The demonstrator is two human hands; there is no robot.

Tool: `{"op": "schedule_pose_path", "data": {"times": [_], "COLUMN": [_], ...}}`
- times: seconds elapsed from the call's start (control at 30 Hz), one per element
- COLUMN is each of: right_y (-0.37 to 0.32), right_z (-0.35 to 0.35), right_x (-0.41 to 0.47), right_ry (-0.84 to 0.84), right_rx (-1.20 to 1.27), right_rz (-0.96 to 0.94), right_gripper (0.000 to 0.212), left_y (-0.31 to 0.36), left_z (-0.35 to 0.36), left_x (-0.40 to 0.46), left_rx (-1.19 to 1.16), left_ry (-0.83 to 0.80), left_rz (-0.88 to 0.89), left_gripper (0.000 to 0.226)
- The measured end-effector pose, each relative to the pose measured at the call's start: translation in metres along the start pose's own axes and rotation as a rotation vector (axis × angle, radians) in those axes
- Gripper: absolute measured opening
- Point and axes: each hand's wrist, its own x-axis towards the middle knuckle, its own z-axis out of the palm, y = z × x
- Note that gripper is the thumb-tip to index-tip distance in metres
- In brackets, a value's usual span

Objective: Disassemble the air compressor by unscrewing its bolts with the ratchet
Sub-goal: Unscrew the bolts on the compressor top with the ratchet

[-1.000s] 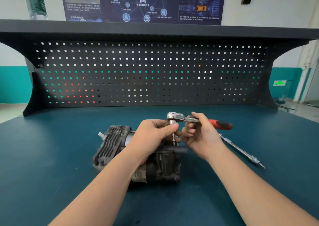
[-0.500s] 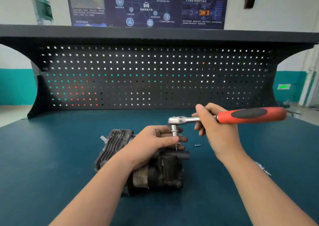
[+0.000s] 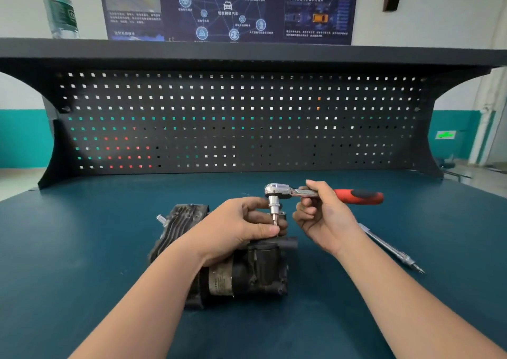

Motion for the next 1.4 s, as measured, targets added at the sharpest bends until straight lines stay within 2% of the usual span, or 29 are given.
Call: {"op": "schedule_pose_path", "data": {"times": [0.13,0.37,0.47,0.57,0.7,0.8,0.9,0.97,1.03,1.1,1.13,1.2,1.23,1.3,1.33,1.37,1.4], "right_y": [-0.007,-0.019,-0.020,-0.018,-0.017,-0.017,-0.017,-0.011,-0.002,-0.001,-0.003,-0.006,-0.006,-0.002,0.000,0.001,0.000], "right_z": [0.002,0.010,0.012,0.013,0.013,0.015,0.014,0.012,0.013,0.019,0.023,0.030,0.034,0.038,0.038,0.035,0.032], "right_x": [-0.006,-0.020,-0.023,-0.025,-0.026,-0.023,-0.018,-0.014,-0.011,-0.015,-0.021,-0.037,-0.046,-0.058,-0.060,-0.059,-0.056], "right_ry": [0.007,-0.112,-0.115,-0.104,-0.066,-0.063,-0.017,0.024,0.070,0.109,0.116,0.100,0.025,-0.167,-0.214,-0.222,-0.188], "right_rx": [-0.105,-0.209,-0.225,-0.262,-0.271,-0.258,-0.183,-0.095,0.005,-0.052,-0.219,-0.765,-1.002,-1.280,-1.325,-1.321,-1.253], "right_rz": [-0.099,-0.155,-0.191,-0.254,-0.297,-0.273,-0.144,-0.041,-0.027,-0.214,-0.390,-0.866,-1.143,-1.597,-1.671,-1.629,-1.485], "right_gripper": [0.036,0.016,0.019,0.027,0.027,0.026,0.033,0.036,0.032,0.030,0.032,0.040,0.043,0.047,0.047,0.047,0.045], "left_y": [-0.002,-0.003,-0.004,-0.004,-0.004,-0.002,-0.001,-0.001,-0.003,-0.004,-0.005,-0.006,-0.006,-0.005,-0.005,-0.006,-0.007], "left_z": [0.002,0.008,0.007,0.004,0.001,0.003,0.008,0.010,0.012,0.012,0.013,0.014,0.014,0.014,0.014,0.013,0.012], "left_x": [0.001,0.001,0.001,-0.001,-0.001,0.002,0.006,0.008,0.009,0.010,0.010,0.010,0.009,0.007,0.006,0.006,0.005], "left_rx": [0.071,0.155,0.201,0.236,-0.075,-0.183,-0.208,-0.204,-0.191,-0.185,-0.175,-0.120,-0.068,0.047,0.057,0.030,-0.019], "left_ry": [0.073,0.178,0.191,0.133,0.075,0.030,0.020,0.051,0.113,0.169,0.190,0.213,0.218,0.217,0.212,0.209,0.211], "left_rz": [0.015,0.057,0.085,0.090,0.072,0.094,0.104,0.100,0.105,0.112,0.119,0.149,0.169,0.204,0.205,0.199,0.185], "left_gripper": [0.037,0.026,0.023,0.022,0.024,0.033,0.031,0.028,0.024,0.020,0.017,0.010,0.006,0.012,0.013,0.009,0.010]}}
